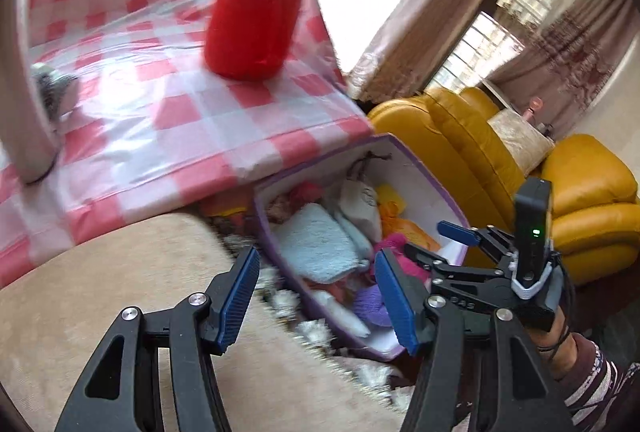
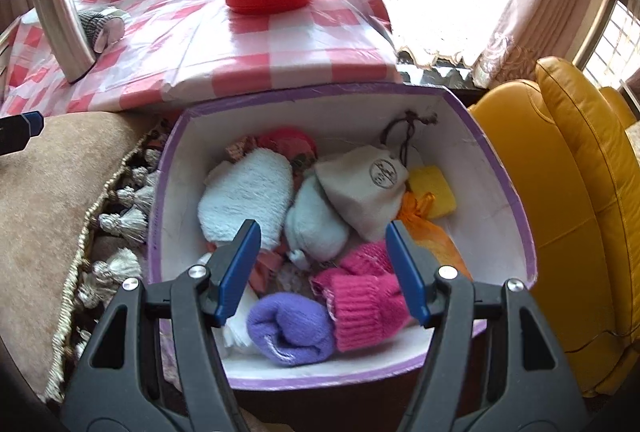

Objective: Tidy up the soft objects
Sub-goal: 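Move both open tools back toward the items beside the steel thermos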

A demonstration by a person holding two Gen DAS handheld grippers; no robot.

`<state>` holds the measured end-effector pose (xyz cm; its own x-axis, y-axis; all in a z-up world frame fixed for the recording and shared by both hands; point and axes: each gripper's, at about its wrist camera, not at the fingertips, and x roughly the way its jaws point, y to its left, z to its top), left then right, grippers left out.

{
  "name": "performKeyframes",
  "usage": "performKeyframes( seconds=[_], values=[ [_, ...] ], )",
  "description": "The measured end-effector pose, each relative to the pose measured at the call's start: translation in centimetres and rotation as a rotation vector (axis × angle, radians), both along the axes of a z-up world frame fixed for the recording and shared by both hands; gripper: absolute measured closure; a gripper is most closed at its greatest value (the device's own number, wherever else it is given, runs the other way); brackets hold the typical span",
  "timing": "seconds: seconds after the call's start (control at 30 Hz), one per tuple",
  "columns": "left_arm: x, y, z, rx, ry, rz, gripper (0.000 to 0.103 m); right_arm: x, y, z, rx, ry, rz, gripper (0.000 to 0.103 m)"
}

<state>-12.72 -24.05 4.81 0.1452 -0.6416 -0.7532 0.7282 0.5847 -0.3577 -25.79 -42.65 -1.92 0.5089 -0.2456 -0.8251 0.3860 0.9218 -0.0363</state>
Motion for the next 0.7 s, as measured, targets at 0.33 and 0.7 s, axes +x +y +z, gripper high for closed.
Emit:
performKeyframes(
  seconds=[0.33, 0.7],
  values=[
    [4.7, 10.2, 0.2, 0.092, -0.101, 0.308, 0.042, 6.0, 4.5, 2.0, 0.004, -0.068, 0.152, 0.035],
    [9.3, 17.7, 0.4, 0.095, -0.100, 0.513, 0.042, 16.0, 8.5, 5.4, -0.020, -0.173, 0.354, 0.035]
  ],
)
